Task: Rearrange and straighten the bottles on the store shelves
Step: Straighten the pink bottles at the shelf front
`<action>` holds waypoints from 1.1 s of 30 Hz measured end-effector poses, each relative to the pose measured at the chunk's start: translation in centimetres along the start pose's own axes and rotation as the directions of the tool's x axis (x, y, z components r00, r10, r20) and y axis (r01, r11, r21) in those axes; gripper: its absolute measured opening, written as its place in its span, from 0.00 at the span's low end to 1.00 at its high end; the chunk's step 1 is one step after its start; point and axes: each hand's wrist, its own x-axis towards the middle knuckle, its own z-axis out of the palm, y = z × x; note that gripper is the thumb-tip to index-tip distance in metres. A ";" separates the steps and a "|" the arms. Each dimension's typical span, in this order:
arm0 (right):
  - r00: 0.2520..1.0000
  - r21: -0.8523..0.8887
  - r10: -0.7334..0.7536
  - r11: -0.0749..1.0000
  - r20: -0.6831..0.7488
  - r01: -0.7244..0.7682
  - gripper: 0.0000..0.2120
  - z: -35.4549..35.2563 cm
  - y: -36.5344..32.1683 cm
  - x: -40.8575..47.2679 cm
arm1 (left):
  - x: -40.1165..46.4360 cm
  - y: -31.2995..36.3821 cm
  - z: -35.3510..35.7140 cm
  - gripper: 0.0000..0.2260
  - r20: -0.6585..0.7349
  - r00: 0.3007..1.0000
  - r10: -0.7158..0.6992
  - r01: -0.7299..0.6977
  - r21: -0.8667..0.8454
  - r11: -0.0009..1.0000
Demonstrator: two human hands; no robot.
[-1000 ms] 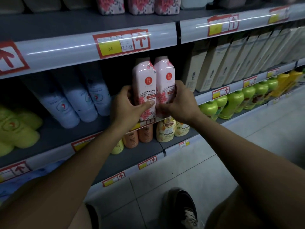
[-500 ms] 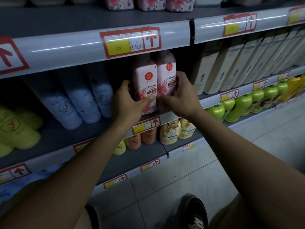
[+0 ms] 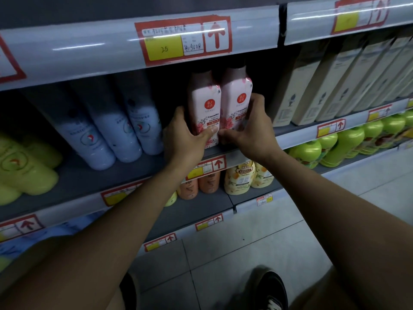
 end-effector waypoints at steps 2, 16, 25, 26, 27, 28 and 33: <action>1.000 -0.016 -0.019 1.000 0.021 0.019 0.42 0.0 0.3 0.2 | 0.0 -0.1 0.1 0.27 0.000 1.000 0.012 -0.012 0.001 1.000; 0.998 -0.148 -0.044 0.988 0.045 0.050 0.36 -0.4 0.6 0.4 | -0.7 0.6 -0.1 0.30 -0.027 0.999 -0.045 0.046 0.039 0.998; 0.998 -0.125 -0.055 0.991 0.002 0.055 0.36 0.8 0.6 1.1 | -0.3 0.6 0.5 0.26 -0.080 0.996 -0.033 0.039 0.072 0.997; 0.998 -0.122 -0.057 0.991 -0.003 0.056 0.36 1.0 0.6 1.2 | -0.3 0.6 0.5 0.25 -0.085 0.996 -0.037 0.042 0.069 0.997; 0.998 -0.120 -0.058 0.991 -0.007 0.057 0.36 1.1 0.7 1.3 | -0.2 0.6 0.6 0.25 -0.089 0.995 -0.040 0.046 0.066 0.997; 0.998 -0.120 -0.058 0.991 -0.010 0.056 0.36 1.3 0.7 1.4 | -0.1 0.5 0.7 0.24 -0.091 0.995 -0.042 0.048 0.064 0.997; 0.998 -0.106 -0.060 0.993 -0.019 0.058 0.35 2.0 0.8 2.0 | 0.3 0.3 1.0 0.20 -0.088 0.995 -0.042 0.049 0.077 0.996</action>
